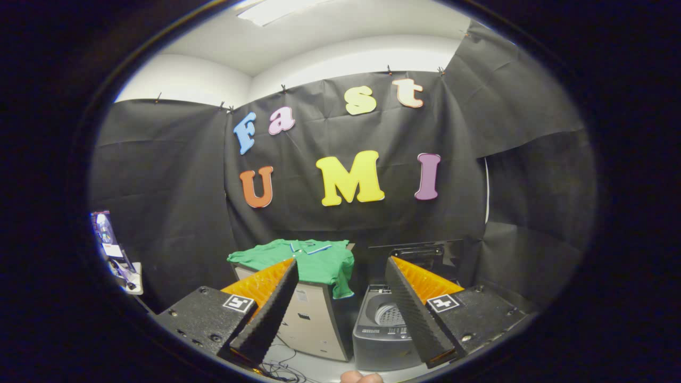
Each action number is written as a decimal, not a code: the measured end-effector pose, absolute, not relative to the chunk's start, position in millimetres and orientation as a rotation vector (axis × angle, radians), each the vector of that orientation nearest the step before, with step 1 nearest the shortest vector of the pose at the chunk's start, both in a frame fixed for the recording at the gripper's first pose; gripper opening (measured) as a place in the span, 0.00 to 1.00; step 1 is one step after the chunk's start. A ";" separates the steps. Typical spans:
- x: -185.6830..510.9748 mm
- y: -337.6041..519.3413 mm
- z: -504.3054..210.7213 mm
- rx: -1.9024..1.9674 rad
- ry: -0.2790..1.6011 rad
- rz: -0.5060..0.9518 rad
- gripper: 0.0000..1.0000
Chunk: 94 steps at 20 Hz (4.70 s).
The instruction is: Put the clothes into the washing machine and then close the washing machine lid.
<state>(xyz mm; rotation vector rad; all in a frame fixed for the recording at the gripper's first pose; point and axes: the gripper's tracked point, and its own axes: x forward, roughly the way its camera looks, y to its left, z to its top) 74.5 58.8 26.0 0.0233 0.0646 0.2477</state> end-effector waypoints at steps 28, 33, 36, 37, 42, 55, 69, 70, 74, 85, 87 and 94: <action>302.6 309.4 -34.2 0.046 0.665 0.168 1.00; 336.3 313.0 -71.2 -0.031 0.902 0.143 1.00; 353.1 318.9 -81.1 -0.043 0.970 0.147 1.00; 359.5 320.6 -82.9 -0.039 0.990 0.146 1.00; 381.9 321.1 -103.2 0.009 1.145 0.119 1.00; 399.1 322.9 -124.0 -0.154 1.352 0.010 0.97; 403.8 308.7 -115.9 -0.155 1.341 0.099 0.13; 401.9 310.7 -114.9 -0.141 1.364 0.102 0.12; 404.4 312.3 -100.1 -0.104 1.345 0.122 0.10; 419.9 298.7 -28.5 -0.072 1.244 0.139 0.10; 424.7 297.6 -11.8 -0.071 1.224 0.131 0.10; 445.9 291.7 37.0 -0.034 1.161 0.052 0.10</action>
